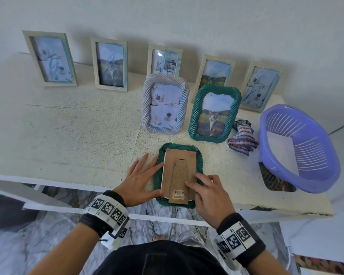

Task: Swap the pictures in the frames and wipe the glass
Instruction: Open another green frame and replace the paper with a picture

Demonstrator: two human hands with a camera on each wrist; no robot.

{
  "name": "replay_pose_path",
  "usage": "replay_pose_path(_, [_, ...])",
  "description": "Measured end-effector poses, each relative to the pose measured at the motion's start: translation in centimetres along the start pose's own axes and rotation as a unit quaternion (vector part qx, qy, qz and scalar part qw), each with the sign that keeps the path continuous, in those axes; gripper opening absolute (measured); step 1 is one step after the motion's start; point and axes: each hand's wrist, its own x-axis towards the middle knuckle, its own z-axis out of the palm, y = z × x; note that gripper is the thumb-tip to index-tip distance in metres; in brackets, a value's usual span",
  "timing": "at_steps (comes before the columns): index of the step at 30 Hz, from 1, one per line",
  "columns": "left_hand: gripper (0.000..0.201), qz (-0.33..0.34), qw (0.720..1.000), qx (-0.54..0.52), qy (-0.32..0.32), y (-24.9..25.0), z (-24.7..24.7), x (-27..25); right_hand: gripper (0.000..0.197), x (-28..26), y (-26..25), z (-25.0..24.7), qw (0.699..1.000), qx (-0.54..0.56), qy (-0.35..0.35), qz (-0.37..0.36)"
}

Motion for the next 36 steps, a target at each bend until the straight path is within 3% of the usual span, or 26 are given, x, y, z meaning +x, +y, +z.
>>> replay_pose_path(5, [0.093,0.021,1.000,-0.015,0.001,-0.3,0.0,-0.4,0.044,0.1,-0.1,-0.3,0.999,-0.034,0.001,-0.006])
replay_pose_path(10, [0.080,0.044,0.998,0.042,0.033,-0.7,0.2,-1.1,0.031,1.1,-2.6,-0.6,0.996,-0.089,0.015,0.029])
replay_pose_path(14, [0.076,0.045,0.995,0.077,0.040,-0.8,0.1,-1.3,0.051,2.5,-5.0,0.1,0.993,-0.100,0.004,0.068])
replay_pose_path(20, [0.076,0.053,0.994,0.078,0.059,-0.9,0.3,-1.3,0.054,2.7,-5.6,0.1,0.992,-0.030,0.002,0.122])
replay_pose_path(26, [0.077,0.050,0.994,0.074,0.067,-1.1,0.6,-1.3,0.035,2.3,-4.1,-2.3,0.981,0.139,0.016,0.131])
replay_pose_path(29, [0.076,0.048,0.994,0.067,0.075,-1.0,0.7,-1.2,0.021,1.7,-2.5,-3.5,0.938,0.303,0.037,0.166])
replay_pose_path(34, [0.077,0.037,0.995,0.074,0.063,-1.0,0.8,-1.3,0.035,0.3,0.5,-5.1,0.783,0.567,0.095,0.238])
replay_pose_path(36, [0.077,0.033,0.995,0.076,0.061,-0.9,0.8,-1.2,0.037,-0.3,1.5,-5.9,0.765,0.588,0.120,0.234])
